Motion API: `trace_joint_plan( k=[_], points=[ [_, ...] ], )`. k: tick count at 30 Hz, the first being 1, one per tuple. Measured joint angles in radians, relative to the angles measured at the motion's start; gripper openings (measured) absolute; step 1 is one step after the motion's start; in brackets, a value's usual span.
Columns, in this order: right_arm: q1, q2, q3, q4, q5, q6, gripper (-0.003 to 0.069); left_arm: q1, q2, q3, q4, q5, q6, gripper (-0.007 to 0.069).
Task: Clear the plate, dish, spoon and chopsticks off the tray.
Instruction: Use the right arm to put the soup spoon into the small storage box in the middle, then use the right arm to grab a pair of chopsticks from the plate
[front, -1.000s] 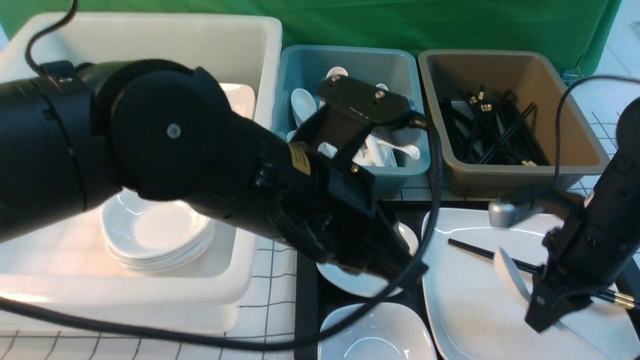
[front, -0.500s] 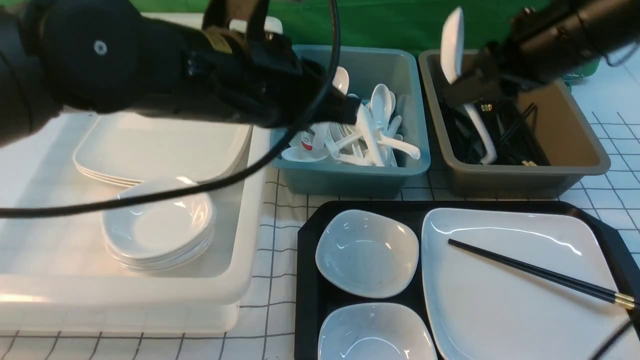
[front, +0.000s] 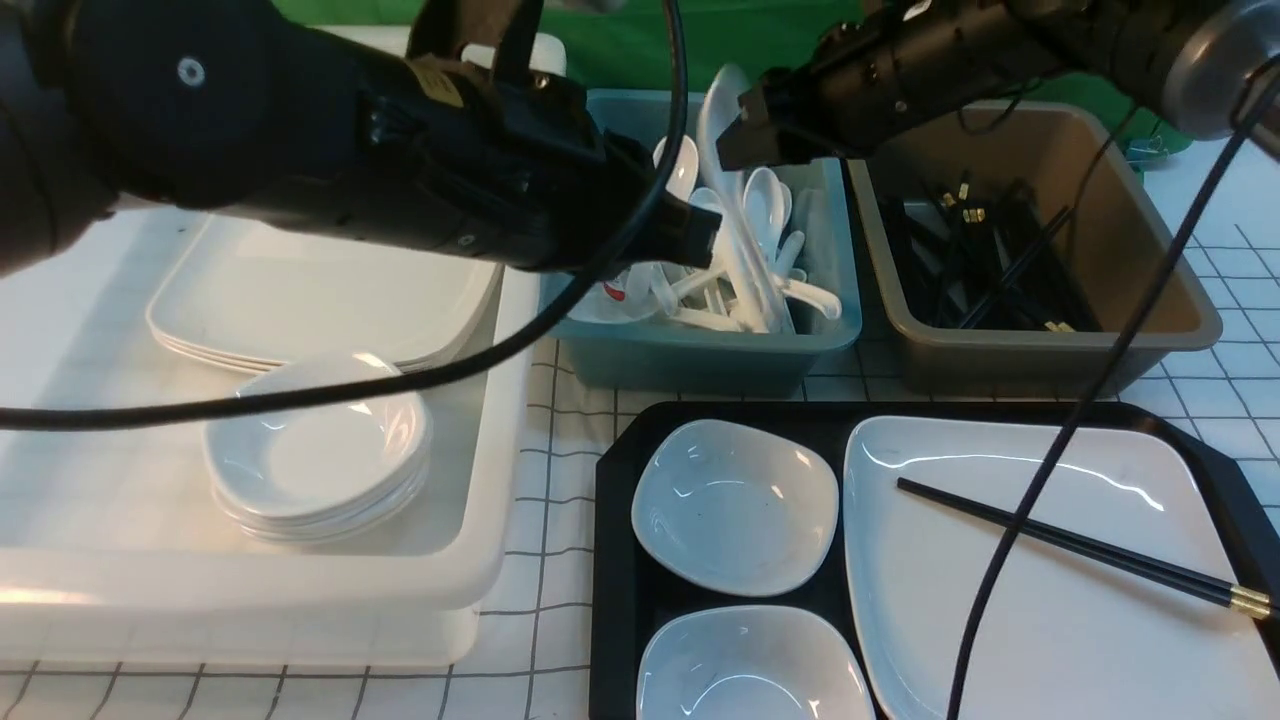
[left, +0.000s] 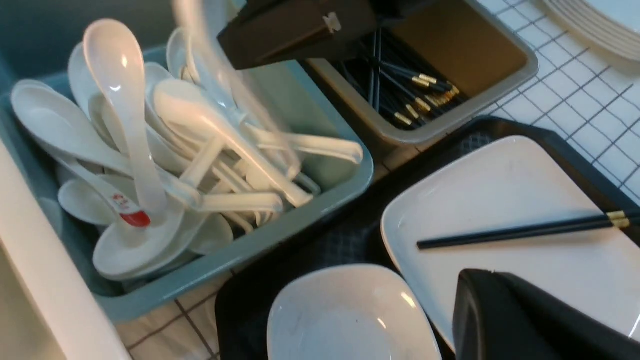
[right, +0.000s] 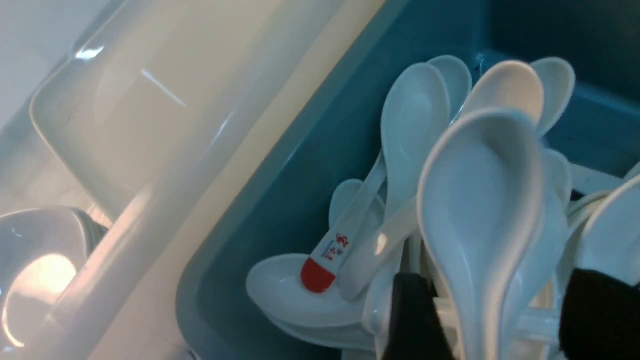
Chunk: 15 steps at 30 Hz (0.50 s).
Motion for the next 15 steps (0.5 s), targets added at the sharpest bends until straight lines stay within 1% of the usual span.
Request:
trace_joint_plan(
  k=[2,4,6,7,8,9,10,11,13,15],
  points=[
    [-0.004,-0.011,-0.005,-0.001,0.037,0.0,0.044,0.0,0.0,0.0,0.0,0.017,0.0,-0.0003],
    [-0.016,-0.039,-0.007,-0.012,0.1,-0.001,0.0424,0.0,0.0,0.0,-0.003,0.028,0.0,-0.0003],
    [-0.038,-0.077,-0.008,-0.048,0.196,-0.007,0.036,0.0,0.0,0.0,-0.008,0.045,0.0,-0.0003],
    [-0.047,-0.096,-0.008,-0.08,0.252,-0.01,0.0314,0.0,0.0,0.0,-0.014,0.055,0.001,-0.0003],
    [-0.057,-0.123,-0.006,-0.119,0.286,-0.006,0.0258,0.0,0.0,0.0,-0.02,0.068,0.005,-0.0003],
    [-0.072,-0.154,0.006,-0.185,0.315,0.006,0.0165,0.0,0.0,0.0,-0.034,0.079,0.009,-0.0003],
    [-0.087,-0.187,0.025,-0.24,0.326,0.018,0.0099,-0.002,0.0,0.0,-0.052,0.093,0.02,-0.0003],
    [-0.103,-0.223,0.052,-0.285,0.331,0.026,0.0059,-0.006,0.0,0.0,-0.065,0.11,0.037,-0.0003],
    [-0.13,-0.299,0.122,-0.342,0.337,0.027,0.0027,-0.016,0.0,0.0,-0.085,0.141,0.071,-0.0003],
    [-0.158,-0.368,0.217,-0.37,0.34,0.019,0.0018,-0.036,0.0,0.0,-0.092,0.168,0.097,-0.0003]
  ],
)
